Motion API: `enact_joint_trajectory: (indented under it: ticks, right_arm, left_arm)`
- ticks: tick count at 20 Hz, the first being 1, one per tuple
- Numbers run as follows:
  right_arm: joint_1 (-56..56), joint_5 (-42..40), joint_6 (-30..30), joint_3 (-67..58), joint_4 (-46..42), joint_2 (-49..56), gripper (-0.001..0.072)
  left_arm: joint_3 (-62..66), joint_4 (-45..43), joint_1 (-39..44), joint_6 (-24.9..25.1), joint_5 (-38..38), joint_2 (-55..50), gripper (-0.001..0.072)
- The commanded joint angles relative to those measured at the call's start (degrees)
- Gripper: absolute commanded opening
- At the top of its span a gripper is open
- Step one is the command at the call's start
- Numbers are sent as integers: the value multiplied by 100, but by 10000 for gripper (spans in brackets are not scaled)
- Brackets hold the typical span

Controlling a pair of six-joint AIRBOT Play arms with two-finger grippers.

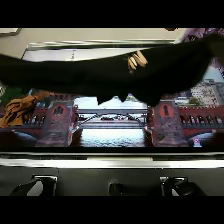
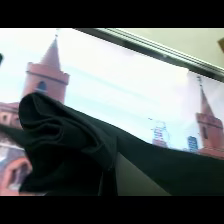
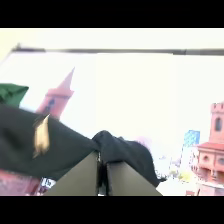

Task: Fold the clothes and pants, and hang the long-sleeved shirts on hangers.

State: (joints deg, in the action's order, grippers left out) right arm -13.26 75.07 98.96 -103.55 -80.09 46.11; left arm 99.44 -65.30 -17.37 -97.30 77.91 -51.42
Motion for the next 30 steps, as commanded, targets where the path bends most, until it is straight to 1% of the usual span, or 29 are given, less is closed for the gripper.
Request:
enact_joint_trajectory:
  ticks: [1, 2, 4, 7, 8, 10, 12, 13, 15, 16, 17, 19, 21, 22, 23, 24, 25, 26, 28, 30]
  right_arm:
    - [-4, 271, 297, -208, -286, -308, 29]
    - [-4, 216, 297, -205, -426, -240, 29]
    - [-4, 212, 367, -199, -914, 76, 29]
    - [-2, 127, 396, -177, -1606, 1045, 29]
    - [-2, 79, 396, -177, -1766, 1471, 29]
    - [-4, -101, 393, -177, -1749, 2492, 29]
    - [52, -400, 398, -179, -1419, 3604, 29]
    - [114, -629, 398, -179, -1014, 4131, 29]
    - [378, -1215, 398, -179, 166, 5171, 30]
    - [492, -1445, 396, -179, 713, 5567, 30]
    - [586, -1648, 393, -179, 1233, 5919, 30]
    - [627, -1891, 372, -179, 1781, 6387, 31]
    - [616, -1943, 374, -179, 1934, 6607, 31]
    - [616, -1908, 376, -179, 2017, 6634, 59]
    - [629, -1843, 369, -190, 2052, 6607, 185]
    - [686, -1705, 273, -219, 2068, 6522, 388]
    - [763, -1493, 13, -236, 2138, 6380, 453]
    - [887, -1185, -326, -238, 2129, 6175, 453]
    - [1290, -295, -992, -236, 1980, 5657, 453]
    - [1803, 560, -1480, -118, 1777, 5086, 449]
  left_arm:
    - [42, -885, -4, -542, 527, 719, 13]
    - [7, -826, -4, -632, 577, 737, 13]
    - [-282, -601, -4, -627, 634, 654, 13]
    - [-1285, -304, 31, -627, 568, 299, 13]
    - [-1755, -313, 114, -625, 374, 116, 13]
    - [-2719, -304, 332, -627, -420, -358, 13]
    - [-3486, -216, 610, -625, -1392, -1071, 13]
    - [-3694, -188, 748, -625, -1847, -1547, 13]
    - [-3716, -120, 949, -621, -2520, -2509, 13]
    - [-3635, 59, 1003, -551, -2848, -2992, 14]
    - [-3510, 332, 1025, -350, -3108, -3429, 14]
    - [-3182, 813, 1019, -33, -3281, -4116, 14]
    - [-2806, 970, 1019, 42, -3228, -4599, 19]
    - [-2643, 970, 1019, 42, -3189, -4717, 85]
    - [-2509, 970, 988, 42, -3141, -4745, 267]
    - [-2356, 968, 925, 44, -3023, -4719, 547]
    - [-2194, 966, 815, 48, -2817, -4658, 688]
    - [-2028, 966, 634, 79, -2538, -4542, 688]
    - [-1937, 957, 175, 380, -2092, -4131, 688]
    - [-2111, 931, -393, 695, -1624, -3635, 688]
